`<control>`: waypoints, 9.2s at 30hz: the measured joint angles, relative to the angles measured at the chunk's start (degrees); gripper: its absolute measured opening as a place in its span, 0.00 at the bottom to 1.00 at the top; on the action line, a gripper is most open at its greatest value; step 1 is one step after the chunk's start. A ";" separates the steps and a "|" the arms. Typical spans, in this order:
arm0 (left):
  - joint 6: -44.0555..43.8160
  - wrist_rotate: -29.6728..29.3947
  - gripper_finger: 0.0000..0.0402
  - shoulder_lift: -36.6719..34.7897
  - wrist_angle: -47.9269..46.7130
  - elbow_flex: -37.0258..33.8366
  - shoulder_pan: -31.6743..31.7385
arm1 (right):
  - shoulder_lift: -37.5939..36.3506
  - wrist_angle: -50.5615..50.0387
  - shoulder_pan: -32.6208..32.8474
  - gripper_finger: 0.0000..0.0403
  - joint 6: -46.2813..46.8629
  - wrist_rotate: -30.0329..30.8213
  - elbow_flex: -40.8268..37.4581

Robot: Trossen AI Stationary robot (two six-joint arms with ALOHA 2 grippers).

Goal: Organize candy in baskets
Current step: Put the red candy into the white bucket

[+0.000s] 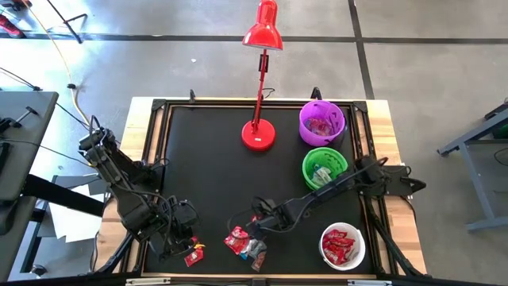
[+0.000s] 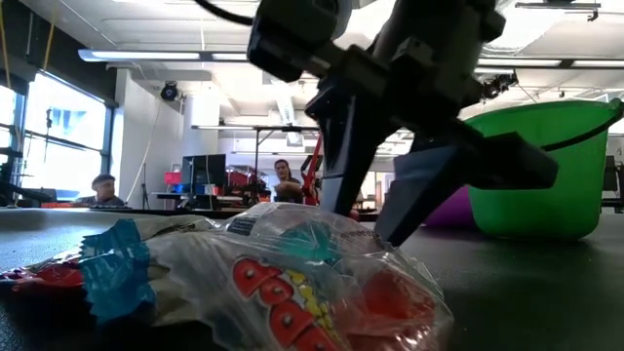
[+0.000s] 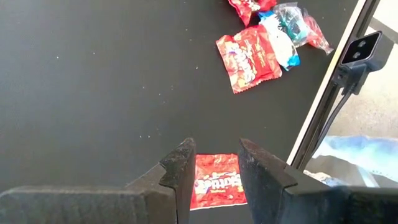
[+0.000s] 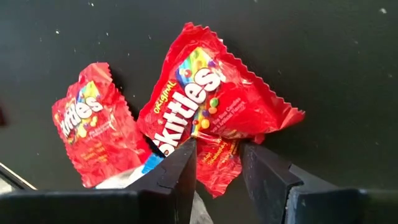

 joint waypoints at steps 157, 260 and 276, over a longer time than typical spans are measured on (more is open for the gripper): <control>-11.59 16.29 0.38 18.19 6.02 0.00 -8.20 | -20.27 -8.18 11.05 0.32 -12.17 -2.08 -0.66; -3.57 4.95 0.12 12.45 10.81 -0.03 7.47 | -20.23 -9.10 8.72 0.32 -24.98 1.42 -0.66; 19.32 -4.20 0.13 2.89 36.47 0.04 15.42 | -26.77 -6.91 8.94 0.32 -26.56 16.18 -0.61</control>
